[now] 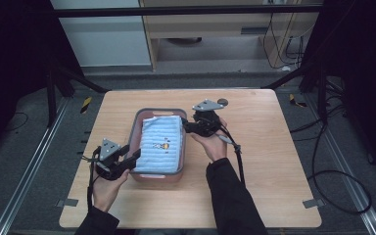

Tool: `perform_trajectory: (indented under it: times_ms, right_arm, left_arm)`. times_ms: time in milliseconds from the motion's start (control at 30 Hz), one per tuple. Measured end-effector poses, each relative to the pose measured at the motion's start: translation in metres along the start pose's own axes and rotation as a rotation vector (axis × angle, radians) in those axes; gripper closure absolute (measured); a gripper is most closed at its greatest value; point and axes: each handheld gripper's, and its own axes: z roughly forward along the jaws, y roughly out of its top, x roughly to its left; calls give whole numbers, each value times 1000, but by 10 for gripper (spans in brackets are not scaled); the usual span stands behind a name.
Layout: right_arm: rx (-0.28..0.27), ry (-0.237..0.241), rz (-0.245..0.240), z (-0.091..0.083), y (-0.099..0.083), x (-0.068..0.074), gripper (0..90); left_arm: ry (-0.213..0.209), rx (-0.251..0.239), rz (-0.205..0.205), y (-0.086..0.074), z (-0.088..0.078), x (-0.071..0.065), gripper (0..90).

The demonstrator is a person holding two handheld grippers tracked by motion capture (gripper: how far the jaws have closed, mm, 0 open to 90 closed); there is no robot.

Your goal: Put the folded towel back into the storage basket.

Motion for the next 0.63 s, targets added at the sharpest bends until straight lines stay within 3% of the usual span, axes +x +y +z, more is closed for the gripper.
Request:
perform_trajectory:
  times_ms: [267,533,633]
  right_arm:
    - [-55,-58,62,-54,-23,-38,264]
    - [-47,-134,114,-105,-68,-74,252]
    - [-47,-141,136,-115,-80,-81,252]
  left_arm:
    - [-26,-29,-15,4,-11,10,354]
    - [-33,-66,23,-1,-20,23,286]
    - [-31,-74,35,-5,-24,24,282]
